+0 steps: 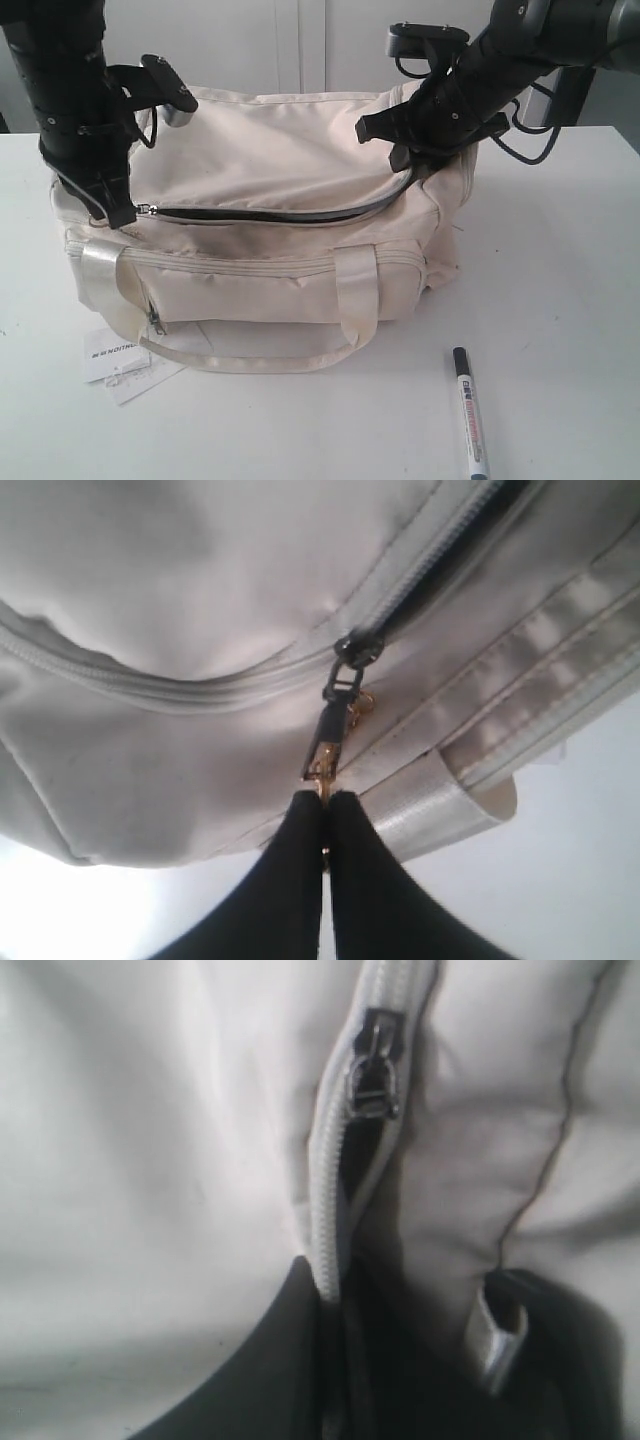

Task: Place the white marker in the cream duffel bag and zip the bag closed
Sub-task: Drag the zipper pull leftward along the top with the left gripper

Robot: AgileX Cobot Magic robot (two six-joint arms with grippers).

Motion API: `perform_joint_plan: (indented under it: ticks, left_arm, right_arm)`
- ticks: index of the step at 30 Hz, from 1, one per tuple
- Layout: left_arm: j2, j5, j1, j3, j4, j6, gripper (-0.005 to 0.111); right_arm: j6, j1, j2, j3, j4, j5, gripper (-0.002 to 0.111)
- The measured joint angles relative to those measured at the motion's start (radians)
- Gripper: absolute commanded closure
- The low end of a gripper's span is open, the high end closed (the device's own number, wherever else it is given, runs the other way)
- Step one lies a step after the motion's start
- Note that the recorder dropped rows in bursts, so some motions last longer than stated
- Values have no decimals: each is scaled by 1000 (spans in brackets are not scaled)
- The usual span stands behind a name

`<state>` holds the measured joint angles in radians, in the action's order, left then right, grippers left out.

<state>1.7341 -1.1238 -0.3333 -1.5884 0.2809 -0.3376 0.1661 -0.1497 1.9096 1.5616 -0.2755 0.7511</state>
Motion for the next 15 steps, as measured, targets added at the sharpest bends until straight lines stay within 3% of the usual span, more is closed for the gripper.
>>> perform_joint_plan:
  ticks: [15]
  left_arm:
    - [-15, 0, 53, 21, 0, -21, 107]
  right_arm:
    - [0, 0, 0, 0, 4, 0, 108]
